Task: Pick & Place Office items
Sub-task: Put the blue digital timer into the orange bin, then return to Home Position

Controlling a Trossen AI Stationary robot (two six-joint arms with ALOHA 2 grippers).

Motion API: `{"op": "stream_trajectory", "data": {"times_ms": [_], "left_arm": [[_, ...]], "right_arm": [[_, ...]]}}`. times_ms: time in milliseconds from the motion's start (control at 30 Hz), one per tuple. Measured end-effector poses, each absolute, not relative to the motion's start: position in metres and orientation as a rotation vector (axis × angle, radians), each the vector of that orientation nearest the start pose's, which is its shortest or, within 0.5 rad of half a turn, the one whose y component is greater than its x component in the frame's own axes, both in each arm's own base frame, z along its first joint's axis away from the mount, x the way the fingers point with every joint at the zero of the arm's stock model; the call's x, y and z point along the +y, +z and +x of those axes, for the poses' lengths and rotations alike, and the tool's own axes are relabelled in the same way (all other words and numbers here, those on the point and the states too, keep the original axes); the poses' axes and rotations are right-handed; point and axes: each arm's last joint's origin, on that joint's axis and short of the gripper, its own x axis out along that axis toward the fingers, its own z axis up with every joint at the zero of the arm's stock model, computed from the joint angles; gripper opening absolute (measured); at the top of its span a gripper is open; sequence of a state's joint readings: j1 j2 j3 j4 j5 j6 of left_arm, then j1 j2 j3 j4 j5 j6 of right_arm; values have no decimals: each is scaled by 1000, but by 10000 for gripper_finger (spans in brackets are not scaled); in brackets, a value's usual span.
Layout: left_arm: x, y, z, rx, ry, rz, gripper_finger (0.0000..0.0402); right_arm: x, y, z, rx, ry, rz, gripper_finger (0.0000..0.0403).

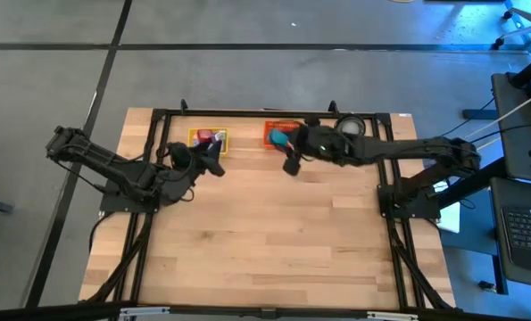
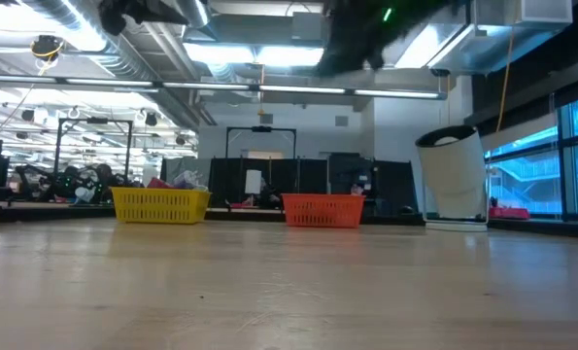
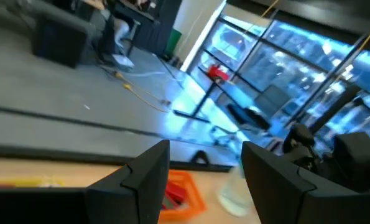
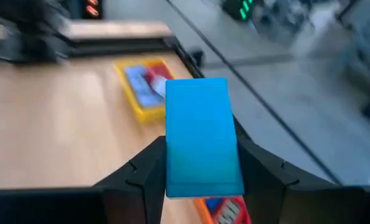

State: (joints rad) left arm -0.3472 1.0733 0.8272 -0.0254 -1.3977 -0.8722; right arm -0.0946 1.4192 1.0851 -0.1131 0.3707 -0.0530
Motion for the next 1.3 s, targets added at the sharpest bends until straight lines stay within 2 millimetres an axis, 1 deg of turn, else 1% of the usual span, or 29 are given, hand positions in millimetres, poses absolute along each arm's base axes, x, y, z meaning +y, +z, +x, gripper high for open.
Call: {"op": "stream_trajectory", "data": {"times_ms": [133,233,333,400,467,567,767,833,933,1067,1133,1200,1300], "left_arm": [[-27,315,218,-187,1058,-459,196],[-10,316,221,-116,1021,-416,196],[8,317,222,-48,957,-388,196],[20,319,222,-17,916,-373,196],[31,320,220,10,888,-352,196],[46,321,217,37,880,-313,196],[73,322,211,78,881,-251,196],[81,322,208,83,880,-247,196],[91,322,205,87,868,-260,196],[102,322,201,89,854,-275,196],[107,322,199,85,855,-280,196],[111,323,197,76,853,-284,196],[115,324,194,64,845,-289,196]], "right_arm": [[-90,262,327,573,-551,-21,163],[-127,230,331,645,-613,99,164],[-155,196,331,716,-641,243,164],[-166,177,330,748,-644,335,165],[-174,163,330,770,-650,401,165],[-177,151,331,787,-663,433,165],[-178,151,336,739,-680,431,167],[-178,151,336,731,-683,441,173],[-177,151,337,726,-663,471,195],[-176,153,336,721,-627,511,236],[-176,161,335,692,-636,538,256],[-175,173,330,671,-644,551,274],[-173,202,318,635,-647,548,291]]}}
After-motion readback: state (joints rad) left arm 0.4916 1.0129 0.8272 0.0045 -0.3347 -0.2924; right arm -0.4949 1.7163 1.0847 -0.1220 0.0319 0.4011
